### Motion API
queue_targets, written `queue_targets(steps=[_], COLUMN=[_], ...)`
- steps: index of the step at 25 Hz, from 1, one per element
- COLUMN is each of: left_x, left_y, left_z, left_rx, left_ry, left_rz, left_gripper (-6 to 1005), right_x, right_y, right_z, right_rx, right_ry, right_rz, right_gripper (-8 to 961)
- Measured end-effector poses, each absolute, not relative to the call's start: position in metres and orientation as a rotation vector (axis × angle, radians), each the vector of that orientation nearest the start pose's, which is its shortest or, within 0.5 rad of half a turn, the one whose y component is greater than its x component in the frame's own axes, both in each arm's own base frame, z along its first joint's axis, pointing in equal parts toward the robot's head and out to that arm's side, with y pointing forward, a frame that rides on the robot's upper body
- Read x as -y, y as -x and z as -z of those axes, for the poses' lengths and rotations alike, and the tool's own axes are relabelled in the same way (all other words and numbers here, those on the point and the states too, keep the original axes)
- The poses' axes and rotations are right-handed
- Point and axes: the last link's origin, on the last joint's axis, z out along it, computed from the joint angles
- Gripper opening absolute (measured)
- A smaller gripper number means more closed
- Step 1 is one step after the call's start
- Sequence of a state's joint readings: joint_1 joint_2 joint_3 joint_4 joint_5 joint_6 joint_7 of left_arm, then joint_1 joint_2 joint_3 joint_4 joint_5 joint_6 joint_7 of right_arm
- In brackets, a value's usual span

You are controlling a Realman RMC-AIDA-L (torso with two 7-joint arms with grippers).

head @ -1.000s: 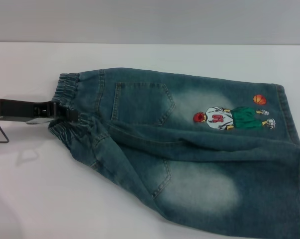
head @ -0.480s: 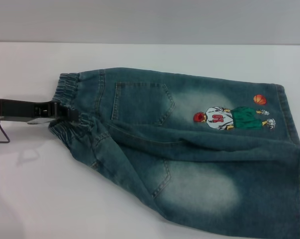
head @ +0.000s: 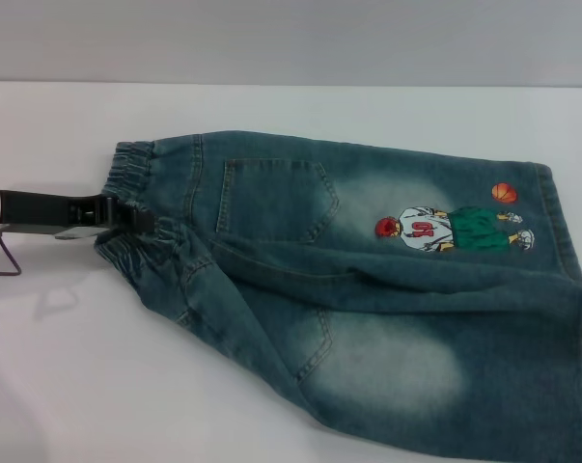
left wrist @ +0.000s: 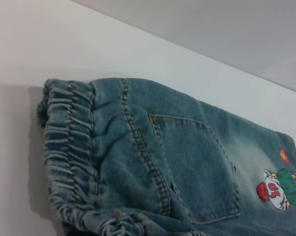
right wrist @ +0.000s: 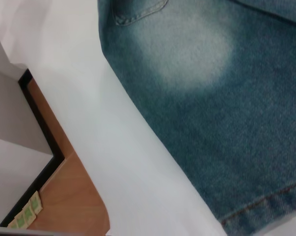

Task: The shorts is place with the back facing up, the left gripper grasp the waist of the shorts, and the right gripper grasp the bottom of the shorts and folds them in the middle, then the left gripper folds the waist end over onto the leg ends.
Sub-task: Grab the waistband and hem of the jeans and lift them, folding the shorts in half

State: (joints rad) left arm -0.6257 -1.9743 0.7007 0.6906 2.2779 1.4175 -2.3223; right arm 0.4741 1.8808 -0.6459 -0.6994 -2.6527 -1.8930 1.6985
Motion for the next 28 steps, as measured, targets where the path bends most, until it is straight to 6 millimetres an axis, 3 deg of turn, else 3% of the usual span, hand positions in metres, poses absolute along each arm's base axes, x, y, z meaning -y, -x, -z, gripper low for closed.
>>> queue_targets(steps=[28], left_x=[-0.3715], left_y=[0.2854], left_z=[-0.0363], left_rx=[1.683], left_ry=[2.296], left_rz=[0.376], left_gripper=[68], right_x=[-0.2582], right_y=[-0.3464], right_z=[-0.0653], right_rx=[-1.310], right_ry=[2.970], right_rz=[0.194], right_gripper=[527])
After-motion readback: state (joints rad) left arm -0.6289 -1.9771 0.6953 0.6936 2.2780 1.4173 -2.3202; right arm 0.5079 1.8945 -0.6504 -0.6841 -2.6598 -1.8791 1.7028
